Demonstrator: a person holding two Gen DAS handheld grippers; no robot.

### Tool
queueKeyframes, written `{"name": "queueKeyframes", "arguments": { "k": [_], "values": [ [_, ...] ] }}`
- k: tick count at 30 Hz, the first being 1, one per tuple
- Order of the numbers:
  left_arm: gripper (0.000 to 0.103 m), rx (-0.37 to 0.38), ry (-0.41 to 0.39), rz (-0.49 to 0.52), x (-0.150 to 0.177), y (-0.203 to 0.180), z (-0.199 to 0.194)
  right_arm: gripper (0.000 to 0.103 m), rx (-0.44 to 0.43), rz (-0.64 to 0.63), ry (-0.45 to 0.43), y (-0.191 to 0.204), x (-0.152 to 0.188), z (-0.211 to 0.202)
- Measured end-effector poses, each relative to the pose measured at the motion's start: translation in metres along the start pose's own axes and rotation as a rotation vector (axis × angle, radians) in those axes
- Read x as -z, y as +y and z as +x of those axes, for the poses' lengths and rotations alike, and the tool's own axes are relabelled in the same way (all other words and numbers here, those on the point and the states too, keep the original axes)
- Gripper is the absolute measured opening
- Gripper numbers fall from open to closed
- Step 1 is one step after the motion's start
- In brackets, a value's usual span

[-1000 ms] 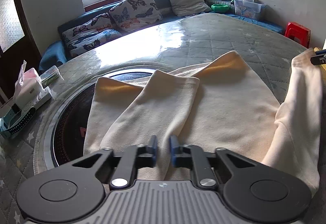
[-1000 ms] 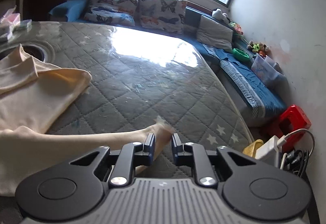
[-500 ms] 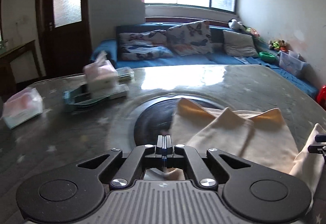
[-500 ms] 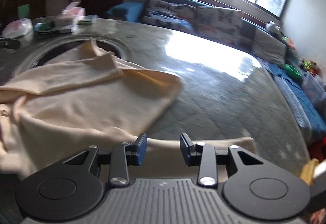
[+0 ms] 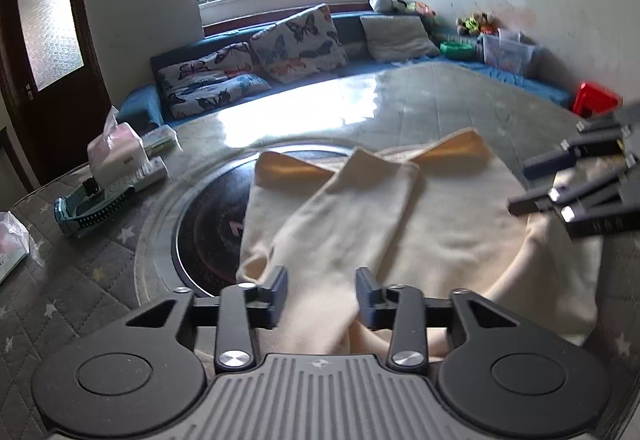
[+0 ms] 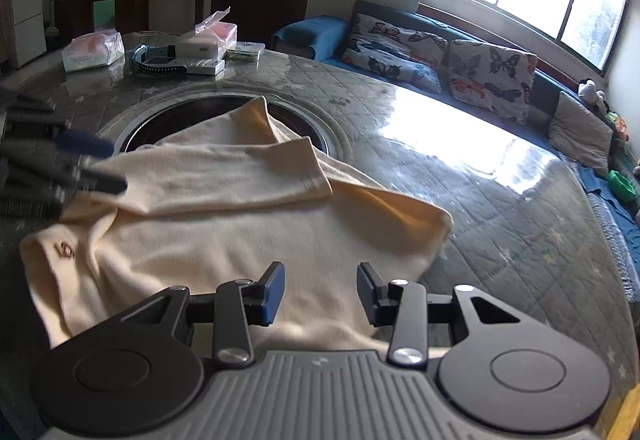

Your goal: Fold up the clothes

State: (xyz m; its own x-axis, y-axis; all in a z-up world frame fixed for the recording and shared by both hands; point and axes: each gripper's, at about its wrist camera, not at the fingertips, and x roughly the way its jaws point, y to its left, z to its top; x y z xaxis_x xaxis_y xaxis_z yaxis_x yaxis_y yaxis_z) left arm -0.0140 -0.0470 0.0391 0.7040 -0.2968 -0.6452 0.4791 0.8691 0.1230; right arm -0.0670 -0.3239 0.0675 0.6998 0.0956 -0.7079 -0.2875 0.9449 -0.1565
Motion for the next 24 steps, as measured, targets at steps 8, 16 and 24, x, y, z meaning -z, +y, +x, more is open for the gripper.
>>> {"name": "queueKeyframes", "arguments": {
  "k": [8, 16, 24],
  "values": [
    [0.042, 0.013, 0.018, 0.024, 0.005, -0.004, 0.010, 0.040, -0.091, 0.114, 0.010, -0.019, -0.035, 0.042],
    [0.042, 0.014, 0.005, 0.054, 0.002, -0.007, 0.015, 0.039, -0.102, 0.166, 0.059, -0.026, -0.056, 0.093],
    [0.042, 0.012, -0.006, 0.069, -0.020, -0.015, 0.038, 0.005, -0.135, 0.168, 0.047, -0.023, -0.062, 0.095]
  ]
}}
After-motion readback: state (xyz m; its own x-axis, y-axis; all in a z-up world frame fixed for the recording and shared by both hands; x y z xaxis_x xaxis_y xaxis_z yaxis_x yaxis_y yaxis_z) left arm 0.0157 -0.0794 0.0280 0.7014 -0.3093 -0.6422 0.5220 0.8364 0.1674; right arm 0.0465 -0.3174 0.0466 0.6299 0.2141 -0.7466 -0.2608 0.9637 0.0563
